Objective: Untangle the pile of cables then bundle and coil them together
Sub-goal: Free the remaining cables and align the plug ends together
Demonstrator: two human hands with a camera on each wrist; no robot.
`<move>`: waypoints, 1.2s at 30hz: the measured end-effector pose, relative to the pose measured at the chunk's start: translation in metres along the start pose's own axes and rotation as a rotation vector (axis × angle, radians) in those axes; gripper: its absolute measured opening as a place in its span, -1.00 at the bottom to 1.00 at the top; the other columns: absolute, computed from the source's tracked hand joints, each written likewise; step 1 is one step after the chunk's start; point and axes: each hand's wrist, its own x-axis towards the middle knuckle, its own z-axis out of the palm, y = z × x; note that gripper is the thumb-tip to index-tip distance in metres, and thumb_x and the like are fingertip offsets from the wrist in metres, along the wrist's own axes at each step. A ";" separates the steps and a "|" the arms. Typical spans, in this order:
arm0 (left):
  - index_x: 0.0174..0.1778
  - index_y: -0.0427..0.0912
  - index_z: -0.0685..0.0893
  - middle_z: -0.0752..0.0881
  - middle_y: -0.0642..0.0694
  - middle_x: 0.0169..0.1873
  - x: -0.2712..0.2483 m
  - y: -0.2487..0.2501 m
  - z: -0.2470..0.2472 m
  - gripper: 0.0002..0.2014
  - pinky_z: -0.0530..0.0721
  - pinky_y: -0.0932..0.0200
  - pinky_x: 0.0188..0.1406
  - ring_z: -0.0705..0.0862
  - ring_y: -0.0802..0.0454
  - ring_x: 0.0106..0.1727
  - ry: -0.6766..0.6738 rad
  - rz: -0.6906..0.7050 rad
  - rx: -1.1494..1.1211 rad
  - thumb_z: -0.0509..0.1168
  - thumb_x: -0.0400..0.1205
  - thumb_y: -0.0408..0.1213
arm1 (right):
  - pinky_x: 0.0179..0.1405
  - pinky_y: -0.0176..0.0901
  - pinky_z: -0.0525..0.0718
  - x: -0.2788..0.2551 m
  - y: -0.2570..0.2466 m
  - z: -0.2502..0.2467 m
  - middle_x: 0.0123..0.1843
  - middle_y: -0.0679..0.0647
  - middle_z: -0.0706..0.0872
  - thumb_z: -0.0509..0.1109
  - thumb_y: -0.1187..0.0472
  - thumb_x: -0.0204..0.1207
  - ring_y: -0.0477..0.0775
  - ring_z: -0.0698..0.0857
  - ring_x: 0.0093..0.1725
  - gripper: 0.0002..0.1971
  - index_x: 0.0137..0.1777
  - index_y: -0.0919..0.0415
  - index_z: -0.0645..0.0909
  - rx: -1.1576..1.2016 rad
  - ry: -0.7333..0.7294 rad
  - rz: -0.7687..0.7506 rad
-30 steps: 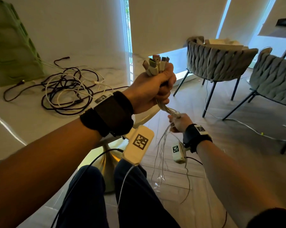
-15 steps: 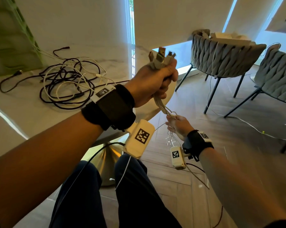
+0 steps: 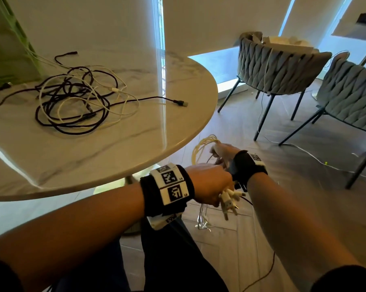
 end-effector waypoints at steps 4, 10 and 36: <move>0.08 -0.06 0.70 0.64 0.06 -0.27 -0.003 -0.007 0.000 -0.78 0.47 0.29 -0.26 0.58 0.16 -0.29 0.062 -0.062 -0.032 0.46 0.55 -0.15 | -0.44 -0.10 0.53 -0.005 -0.012 -0.002 -0.20 0.25 0.58 0.24 0.16 0.54 0.17 0.57 -0.31 -0.89 -0.14 0.19 0.44 -0.099 -0.022 0.038; 0.26 -0.05 0.49 0.58 -0.06 -0.20 -0.010 -0.011 -0.010 -0.65 0.44 0.12 -0.23 0.63 -0.07 -0.13 0.214 -0.178 0.088 0.30 0.59 -0.43 | -0.38 -0.11 0.53 -0.005 -0.021 -0.011 -0.24 0.16 0.55 0.30 0.21 0.47 0.09 0.53 -0.31 -0.91 -0.09 0.19 0.49 -0.151 -0.049 0.013; -0.41 -0.03 0.54 0.56 0.05 -0.44 0.008 -0.018 -0.060 -0.76 0.38 0.22 -0.45 0.59 0.03 -0.35 0.448 -0.302 -0.267 0.41 0.55 -0.26 | -0.46 -0.17 0.57 0.018 0.045 -0.047 -0.44 0.06 0.64 0.30 0.08 0.61 0.04 0.69 -0.48 -0.84 -0.16 0.07 0.64 -0.481 0.115 -0.367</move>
